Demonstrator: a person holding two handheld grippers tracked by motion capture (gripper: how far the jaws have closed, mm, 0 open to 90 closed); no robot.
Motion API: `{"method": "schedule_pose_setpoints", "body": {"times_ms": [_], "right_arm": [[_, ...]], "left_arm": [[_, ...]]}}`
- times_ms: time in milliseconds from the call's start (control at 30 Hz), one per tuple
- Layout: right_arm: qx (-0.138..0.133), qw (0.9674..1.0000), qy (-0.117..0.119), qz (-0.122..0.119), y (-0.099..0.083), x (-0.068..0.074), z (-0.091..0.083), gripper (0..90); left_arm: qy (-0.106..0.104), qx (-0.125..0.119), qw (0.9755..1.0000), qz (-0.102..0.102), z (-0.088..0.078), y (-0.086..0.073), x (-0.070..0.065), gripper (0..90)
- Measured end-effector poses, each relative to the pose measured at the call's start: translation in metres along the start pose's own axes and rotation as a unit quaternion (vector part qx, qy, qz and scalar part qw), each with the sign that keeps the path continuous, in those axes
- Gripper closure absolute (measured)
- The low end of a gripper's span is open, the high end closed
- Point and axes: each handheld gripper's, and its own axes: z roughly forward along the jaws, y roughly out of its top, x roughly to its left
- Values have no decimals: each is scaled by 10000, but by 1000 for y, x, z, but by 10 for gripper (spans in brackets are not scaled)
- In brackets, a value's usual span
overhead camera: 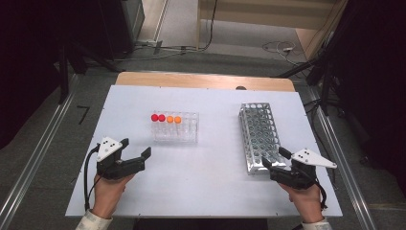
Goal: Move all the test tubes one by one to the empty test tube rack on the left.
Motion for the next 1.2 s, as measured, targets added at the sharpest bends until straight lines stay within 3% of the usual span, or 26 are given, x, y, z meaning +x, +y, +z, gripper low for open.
{"method": "schedule_pose_setpoints", "body": {"times_ms": [167, 333, 600, 767, 1033, 1200], "right_arm": [[-30, 10000, -70, 47, -3, -6, -5, 237], [-54, 9998, -157, 115, -6, -14, -10, 236], [-73, 9994, -296, 176, -13, -25, -18, 235], [-94, 9981, -515, 320, -19, -39, -25, 232], [-63, 9939, -928, 592, -34, -66, -34, 232], [129, 9894, -1249, 727, -46, -83, -29, 232]], "left_arm": [[-74, -25, 10000, -20, -3, -3, 2, 114], [-19, -36, 10000, -19, -7, -7, 2, 110], [235, -36, 9997, -94, -13, -16, 10, 114], [418, -55, 9989, -183, -21, -20, 22, 118], [838, -36, 9959, -340, -28, -30, 40, 119], [1114, 81, 9929, -418, -28, -36, 54, 119]]}}
